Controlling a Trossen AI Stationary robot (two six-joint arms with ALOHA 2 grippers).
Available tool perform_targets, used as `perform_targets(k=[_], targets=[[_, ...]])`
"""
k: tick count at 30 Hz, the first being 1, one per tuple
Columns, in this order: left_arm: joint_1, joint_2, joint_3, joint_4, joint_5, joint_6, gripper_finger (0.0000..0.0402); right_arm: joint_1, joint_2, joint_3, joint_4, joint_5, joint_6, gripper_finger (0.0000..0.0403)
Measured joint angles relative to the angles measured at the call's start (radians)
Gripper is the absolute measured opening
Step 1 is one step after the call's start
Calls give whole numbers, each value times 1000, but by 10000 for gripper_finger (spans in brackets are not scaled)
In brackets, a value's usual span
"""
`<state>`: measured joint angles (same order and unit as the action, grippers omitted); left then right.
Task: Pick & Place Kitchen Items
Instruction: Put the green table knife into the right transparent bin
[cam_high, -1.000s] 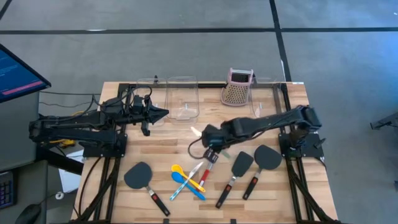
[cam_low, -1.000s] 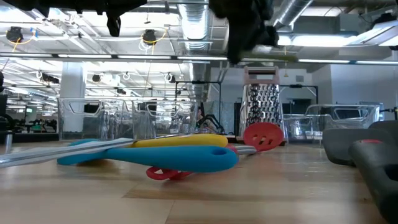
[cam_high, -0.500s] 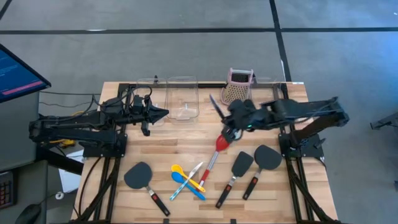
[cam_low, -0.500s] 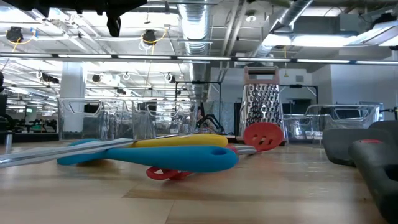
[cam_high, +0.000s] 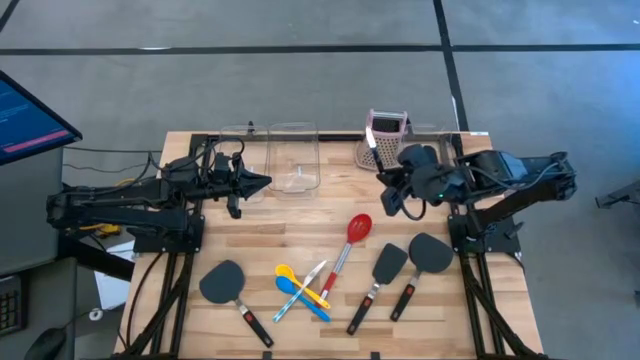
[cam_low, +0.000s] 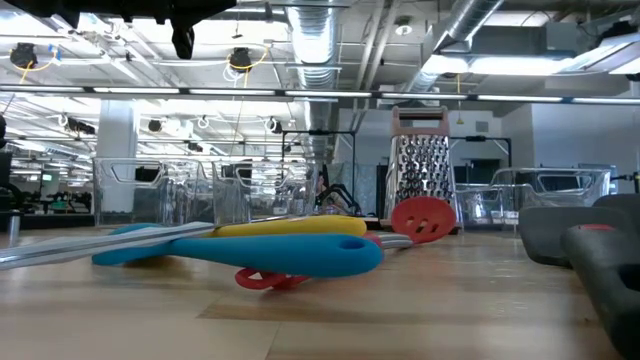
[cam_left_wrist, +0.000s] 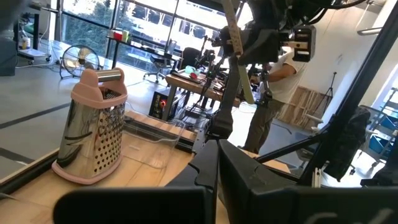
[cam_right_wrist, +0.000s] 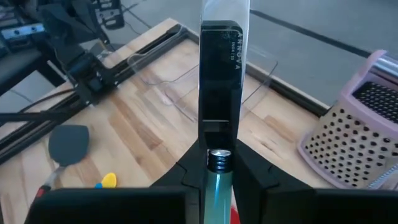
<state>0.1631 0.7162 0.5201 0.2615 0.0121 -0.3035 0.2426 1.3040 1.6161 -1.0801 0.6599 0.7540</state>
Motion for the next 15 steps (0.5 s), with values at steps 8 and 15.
perform_targets(k=[8, 15], targets=[[0, 0, 0, 0, 0, 0, 2, -1, 3, 0, -22, 10, 7, 41], [0, 0, 0, 0, 0, 0, 2, -1, 4, 0, -23, 22, 7, 41]])
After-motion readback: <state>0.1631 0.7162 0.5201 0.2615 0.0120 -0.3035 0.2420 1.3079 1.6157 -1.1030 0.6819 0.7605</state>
